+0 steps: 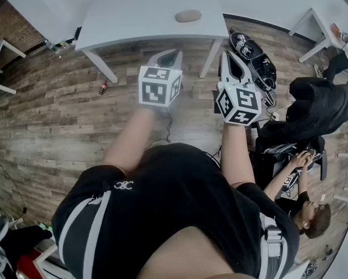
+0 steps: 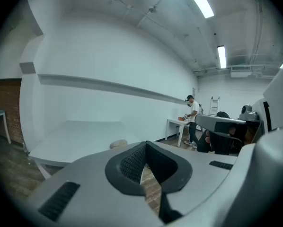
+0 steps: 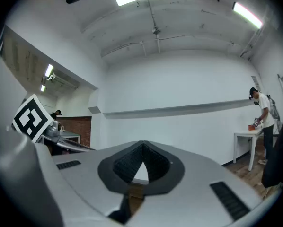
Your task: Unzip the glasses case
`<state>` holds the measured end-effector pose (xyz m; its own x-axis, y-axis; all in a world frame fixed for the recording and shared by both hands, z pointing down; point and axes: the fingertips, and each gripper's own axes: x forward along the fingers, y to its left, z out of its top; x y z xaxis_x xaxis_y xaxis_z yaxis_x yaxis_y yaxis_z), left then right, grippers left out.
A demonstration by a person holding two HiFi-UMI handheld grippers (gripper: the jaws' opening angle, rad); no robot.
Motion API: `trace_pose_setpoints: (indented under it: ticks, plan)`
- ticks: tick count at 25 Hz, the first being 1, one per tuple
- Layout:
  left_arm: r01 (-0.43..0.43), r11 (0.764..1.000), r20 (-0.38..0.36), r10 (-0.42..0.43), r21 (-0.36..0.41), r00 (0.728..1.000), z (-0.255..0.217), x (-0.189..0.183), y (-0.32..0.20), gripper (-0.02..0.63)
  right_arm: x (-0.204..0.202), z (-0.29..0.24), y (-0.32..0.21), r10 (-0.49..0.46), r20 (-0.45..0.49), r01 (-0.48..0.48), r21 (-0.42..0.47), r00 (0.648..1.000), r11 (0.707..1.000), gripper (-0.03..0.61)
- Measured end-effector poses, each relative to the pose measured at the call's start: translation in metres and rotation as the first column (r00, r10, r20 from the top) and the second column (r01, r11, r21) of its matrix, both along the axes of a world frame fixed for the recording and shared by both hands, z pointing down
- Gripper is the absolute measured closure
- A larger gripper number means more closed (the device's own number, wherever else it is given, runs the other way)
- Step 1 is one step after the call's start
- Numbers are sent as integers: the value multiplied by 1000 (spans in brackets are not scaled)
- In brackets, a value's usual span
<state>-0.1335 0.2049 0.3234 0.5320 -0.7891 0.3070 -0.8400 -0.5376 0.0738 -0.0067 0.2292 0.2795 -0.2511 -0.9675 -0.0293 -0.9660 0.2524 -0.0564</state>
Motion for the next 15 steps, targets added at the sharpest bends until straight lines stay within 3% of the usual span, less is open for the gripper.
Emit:
trace_pose_setpoints:
  ticks: [15]
  plan:
    - [28, 1000, 36, -28, -11, 999, 8, 33, 4, 607, 49, 18, 4, 17, 45, -15, -46, 999, 999, 565]
